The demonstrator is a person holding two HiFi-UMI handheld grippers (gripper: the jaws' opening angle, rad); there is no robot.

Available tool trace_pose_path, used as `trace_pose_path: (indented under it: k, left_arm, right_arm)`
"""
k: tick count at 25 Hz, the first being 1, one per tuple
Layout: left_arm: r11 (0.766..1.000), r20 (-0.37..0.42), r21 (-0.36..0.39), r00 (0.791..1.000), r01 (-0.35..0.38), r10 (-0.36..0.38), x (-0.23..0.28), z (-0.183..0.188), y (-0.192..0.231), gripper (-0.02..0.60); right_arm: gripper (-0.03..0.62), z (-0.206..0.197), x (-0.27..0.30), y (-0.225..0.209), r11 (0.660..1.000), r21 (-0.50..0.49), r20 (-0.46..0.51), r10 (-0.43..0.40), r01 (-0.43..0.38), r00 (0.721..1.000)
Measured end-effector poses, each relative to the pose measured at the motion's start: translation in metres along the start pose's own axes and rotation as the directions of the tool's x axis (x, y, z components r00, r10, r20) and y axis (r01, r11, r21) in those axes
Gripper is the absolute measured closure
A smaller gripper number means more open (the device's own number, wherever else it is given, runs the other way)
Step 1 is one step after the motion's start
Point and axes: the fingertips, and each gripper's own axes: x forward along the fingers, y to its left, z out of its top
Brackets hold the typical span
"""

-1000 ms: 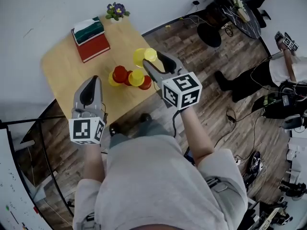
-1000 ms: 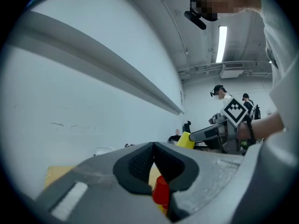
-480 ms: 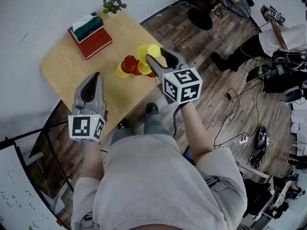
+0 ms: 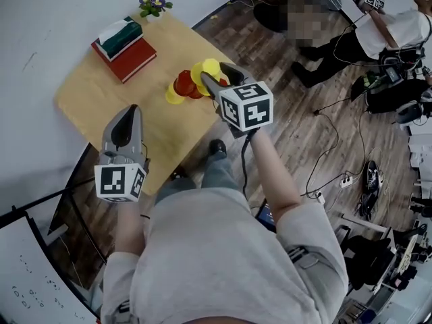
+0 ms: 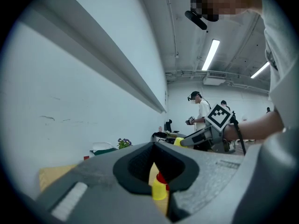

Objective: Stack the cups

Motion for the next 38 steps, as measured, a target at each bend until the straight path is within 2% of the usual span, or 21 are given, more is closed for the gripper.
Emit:
trace_pose_path:
  k: [9,16,28,34,38]
  left_arm:
    - [1.000,-0.005,-0.001,1.000,-0.003,0.003,-0.012,-0.005,0.012,0.575]
    - [1.000,-0.007,-0.010,1.000,-0.019,0.019,-0.017,-0.007,0.026,0.577]
    - [1.000,0.003,-0.006,1.000,0.000,0.000,-0.019,-0.006,0.032,0.576]
    - [1.000,0.006,-0.004,1.000,0.000,0.000,-0.020,-0.004,0.037,0.576]
    - [1.000,0.010,0.015,1.000,-0.004,0.004,-0.016,0.000,0.036,0.577]
  right_arm:
    - [0.378,-0.005,0.012,0.005,0.999,-0.011,-0.053,-0.032,0.031,0.998]
    - [0.375,-0.002,0.016,0.004,0.999,-0.010,-0.056,-0.048,0.047,0.997]
    - [0.365,-0.006,0.020,0.002,0.997,0.010,-0.049,-0.073,0.074,0.996]
    - [0.356,0.002,0.019,0.002,0.996,0.010,-0.014,-0.087,0.087,0.996]
    - [0.356,0.016,0.006,0.001,0.995,0.010,0.075,-0.103,0.103,0.992]
